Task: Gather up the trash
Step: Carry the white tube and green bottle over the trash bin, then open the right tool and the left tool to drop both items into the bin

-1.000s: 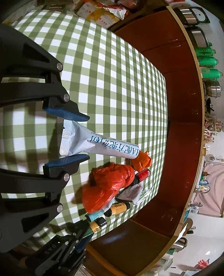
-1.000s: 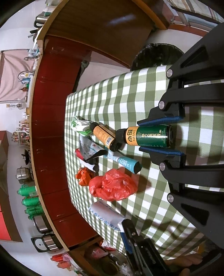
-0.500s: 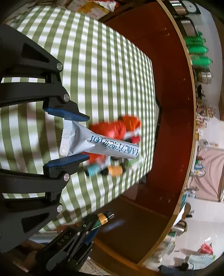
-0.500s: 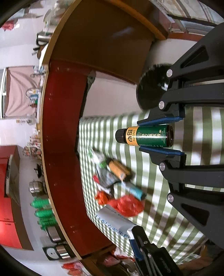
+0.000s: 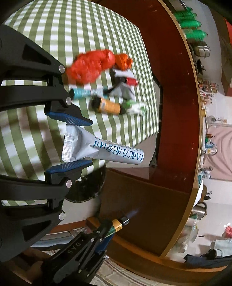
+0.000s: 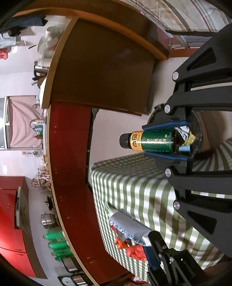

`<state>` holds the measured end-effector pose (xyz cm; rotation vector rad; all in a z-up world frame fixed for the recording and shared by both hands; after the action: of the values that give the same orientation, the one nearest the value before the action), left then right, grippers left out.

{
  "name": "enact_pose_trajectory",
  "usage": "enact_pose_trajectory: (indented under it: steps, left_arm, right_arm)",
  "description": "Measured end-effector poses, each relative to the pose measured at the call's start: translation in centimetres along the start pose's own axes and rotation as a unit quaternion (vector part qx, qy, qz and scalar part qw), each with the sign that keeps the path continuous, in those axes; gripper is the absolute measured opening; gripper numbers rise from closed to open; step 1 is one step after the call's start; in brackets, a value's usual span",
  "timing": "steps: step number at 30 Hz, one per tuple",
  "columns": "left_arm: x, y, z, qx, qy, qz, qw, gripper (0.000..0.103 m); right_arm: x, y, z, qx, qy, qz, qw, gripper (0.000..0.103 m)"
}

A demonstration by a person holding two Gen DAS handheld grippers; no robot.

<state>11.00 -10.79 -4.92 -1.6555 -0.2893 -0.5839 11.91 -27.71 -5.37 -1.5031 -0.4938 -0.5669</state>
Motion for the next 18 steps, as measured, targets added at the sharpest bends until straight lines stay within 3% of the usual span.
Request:
enact_pose_trajectory:
  steps: [18]
  left_arm:
    - [3.1,3.9,-5.5,0.002,0.032,0.014,0.9994,0.038]
  right_arm:
    - [0.4,2.5,-3.5,0.002,0.02,0.007,1.0,0.025]
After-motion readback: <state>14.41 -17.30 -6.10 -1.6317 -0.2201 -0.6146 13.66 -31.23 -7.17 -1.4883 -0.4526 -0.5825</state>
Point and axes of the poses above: each gripper's, at about its wrist camera, not at the fingertips, and y roughly the way its jaws point, z to its left, x to its top, the point moved 6 cm from there along y, roughly the way its jaws point, and after that the axes turned 15 degrees about z, right-handed, at the moved point
